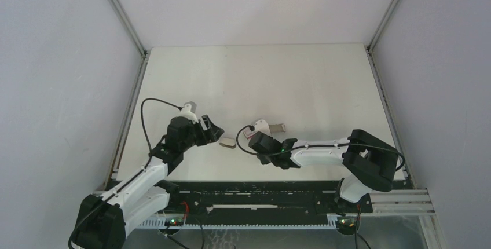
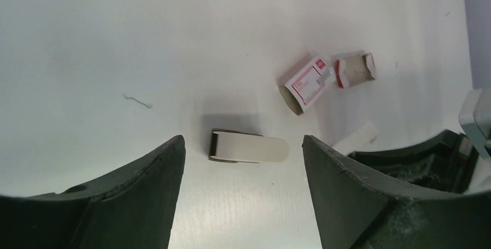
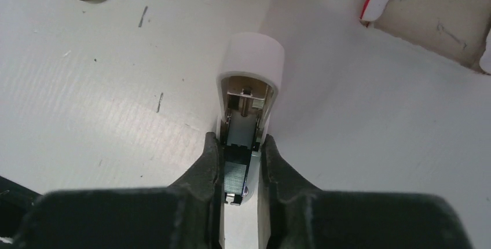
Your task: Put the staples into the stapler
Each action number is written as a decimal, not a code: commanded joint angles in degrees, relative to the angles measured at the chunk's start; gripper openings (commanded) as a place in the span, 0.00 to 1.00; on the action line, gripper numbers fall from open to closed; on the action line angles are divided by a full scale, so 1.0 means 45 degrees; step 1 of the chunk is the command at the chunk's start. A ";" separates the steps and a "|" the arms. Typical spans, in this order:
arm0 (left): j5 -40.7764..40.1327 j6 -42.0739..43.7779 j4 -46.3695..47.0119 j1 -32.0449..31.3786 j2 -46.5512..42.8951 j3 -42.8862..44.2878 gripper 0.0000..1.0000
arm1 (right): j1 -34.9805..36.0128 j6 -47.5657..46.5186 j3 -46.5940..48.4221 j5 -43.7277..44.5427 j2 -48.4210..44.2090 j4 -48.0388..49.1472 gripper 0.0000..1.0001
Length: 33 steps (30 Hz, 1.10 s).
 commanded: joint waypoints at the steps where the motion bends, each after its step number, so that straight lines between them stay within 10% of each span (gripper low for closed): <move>1: 0.1124 -0.0647 0.0523 -0.0785 -0.0244 -0.0027 0.78 | 0.0122 -0.0306 -0.0178 -0.0143 -0.0498 0.0728 0.00; 16: 0.3727 -0.3297 0.5204 -0.2954 0.1834 -0.0444 0.77 | 0.0630 -0.4646 -0.3420 -0.2836 -0.3712 0.6374 0.00; 33: 0.4459 -0.4271 0.6795 -0.3993 0.3179 -0.0528 0.61 | 0.0688 -0.5326 -0.3580 -0.4004 -0.4763 0.6540 0.00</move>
